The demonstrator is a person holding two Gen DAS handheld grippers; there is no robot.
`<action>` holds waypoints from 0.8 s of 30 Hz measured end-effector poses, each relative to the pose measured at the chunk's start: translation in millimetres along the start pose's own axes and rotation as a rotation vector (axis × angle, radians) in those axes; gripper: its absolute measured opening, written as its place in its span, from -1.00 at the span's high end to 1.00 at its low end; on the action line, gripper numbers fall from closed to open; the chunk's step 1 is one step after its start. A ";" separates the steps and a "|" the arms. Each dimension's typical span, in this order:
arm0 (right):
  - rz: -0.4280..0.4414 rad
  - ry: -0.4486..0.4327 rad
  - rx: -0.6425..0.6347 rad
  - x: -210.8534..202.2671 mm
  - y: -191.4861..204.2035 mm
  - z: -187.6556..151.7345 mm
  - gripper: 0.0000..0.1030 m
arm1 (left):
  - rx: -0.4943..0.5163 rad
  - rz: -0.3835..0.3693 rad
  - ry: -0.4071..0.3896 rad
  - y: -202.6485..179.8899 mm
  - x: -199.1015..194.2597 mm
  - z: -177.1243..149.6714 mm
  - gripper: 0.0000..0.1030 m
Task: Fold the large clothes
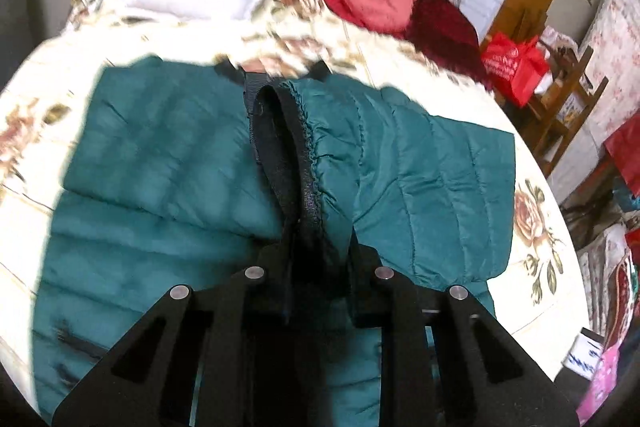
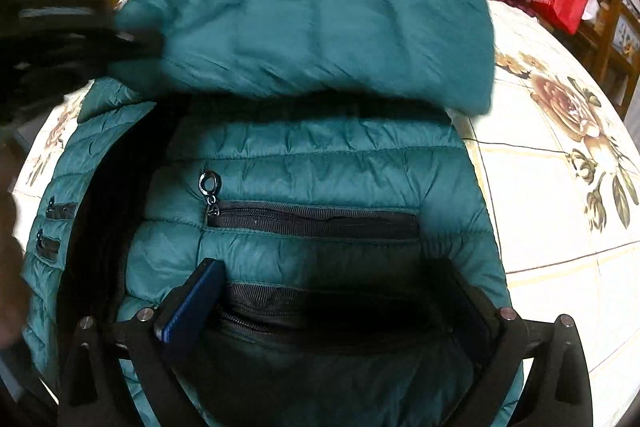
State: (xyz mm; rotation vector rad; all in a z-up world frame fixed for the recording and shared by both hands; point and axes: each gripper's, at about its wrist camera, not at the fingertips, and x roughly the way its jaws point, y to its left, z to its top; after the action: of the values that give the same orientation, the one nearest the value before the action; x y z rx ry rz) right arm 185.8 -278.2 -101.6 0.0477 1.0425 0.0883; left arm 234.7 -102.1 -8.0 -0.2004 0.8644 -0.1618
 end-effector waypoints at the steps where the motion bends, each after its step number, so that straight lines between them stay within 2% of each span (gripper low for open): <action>1: 0.002 0.001 0.004 -0.4 -0.7 0.1 -1.00 | 0.002 0.009 -0.017 7.3 -7.7 3.8 0.64; 4: 0.005 0.003 0.012 -1.2 -3.3 0.8 -1.00 | -0.018 0.059 -0.055 41.7 -30.7 17.2 0.64; 10: -0.001 -0.014 0.026 -6.0 -8.7 3.5 -0.99 | -0.064 0.175 -0.077 105.2 -51.4 32.1 0.64; 12: -0.005 -0.048 0.040 -12.9 -10.9 4.5 -0.99 | -0.086 0.198 -0.062 127.8 -50.6 29.6 0.64; 14: -0.008 -0.081 0.066 -20.0 -14.8 5.9 -0.99 | -0.096 0.213 -0.012 144.4 -38.2 23.3 0.57; 16: 0.001 -0.104 0.098 -23.3 -19.5 7.7 -0.99 | -0.114 0.227 0.019 158.2 -26.1 11.8 0.40; 19: 0.025 -0.162 0.147 -33.8 -25.0 11.1 -0.98 | -0.168 0.228 0.042 178.8 -17.5 -2.1 0.39; 21: 0.027 -0.211 0.169 -41.7 -25.3 14.6 -0.91 | -0.200 0.235 -0.007 188.2 -26.6 -6.9 0.39; 24: 0.055 -0.287 0.172 -53.3 -22.8 25.0 -0.77 | -0.221 0.304 -0.124 193.9 -47.7 -7.2 0.39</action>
State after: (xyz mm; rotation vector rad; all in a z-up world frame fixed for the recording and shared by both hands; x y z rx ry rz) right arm 181.8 -305.9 -45.0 0.2382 0.7600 0.0396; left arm 210.4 95.6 -23.8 -0.2794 0.7778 0.2290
